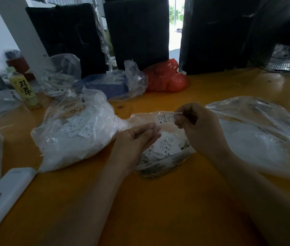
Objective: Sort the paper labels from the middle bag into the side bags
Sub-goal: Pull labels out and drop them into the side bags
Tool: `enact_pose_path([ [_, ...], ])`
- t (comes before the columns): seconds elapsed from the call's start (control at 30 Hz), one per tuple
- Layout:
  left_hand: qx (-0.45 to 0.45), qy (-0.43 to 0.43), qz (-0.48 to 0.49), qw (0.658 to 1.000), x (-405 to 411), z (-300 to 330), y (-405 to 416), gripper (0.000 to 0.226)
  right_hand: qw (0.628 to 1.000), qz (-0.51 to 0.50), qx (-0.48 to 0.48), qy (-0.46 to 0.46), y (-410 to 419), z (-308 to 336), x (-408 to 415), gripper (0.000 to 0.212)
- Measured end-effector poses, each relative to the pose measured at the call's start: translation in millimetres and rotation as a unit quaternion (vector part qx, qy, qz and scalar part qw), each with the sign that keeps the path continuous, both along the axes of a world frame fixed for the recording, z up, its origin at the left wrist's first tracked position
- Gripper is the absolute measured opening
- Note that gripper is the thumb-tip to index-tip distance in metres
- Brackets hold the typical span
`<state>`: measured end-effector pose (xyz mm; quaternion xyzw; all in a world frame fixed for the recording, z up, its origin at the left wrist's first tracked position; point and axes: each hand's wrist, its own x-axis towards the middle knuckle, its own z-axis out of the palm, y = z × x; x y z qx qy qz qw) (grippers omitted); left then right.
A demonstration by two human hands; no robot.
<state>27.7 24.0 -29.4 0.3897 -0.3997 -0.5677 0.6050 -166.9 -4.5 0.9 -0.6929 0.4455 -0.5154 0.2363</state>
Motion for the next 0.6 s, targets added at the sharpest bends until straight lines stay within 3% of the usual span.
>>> enact_pose_path([
  [0.43, -0.002, -0.011, 0.011, 1.000, 0, 2, 1, 0.052, 0.997, -0.009, -0.048, 0.066, -2, -5, 3, 0.009],
  [0.6, -0.004, -0.027, 0.013, 1.000, 0, 2, 0, 0.025, 0.993, -0.006, -0.052, 0.104, -4, -8, 3, 0.007],
])
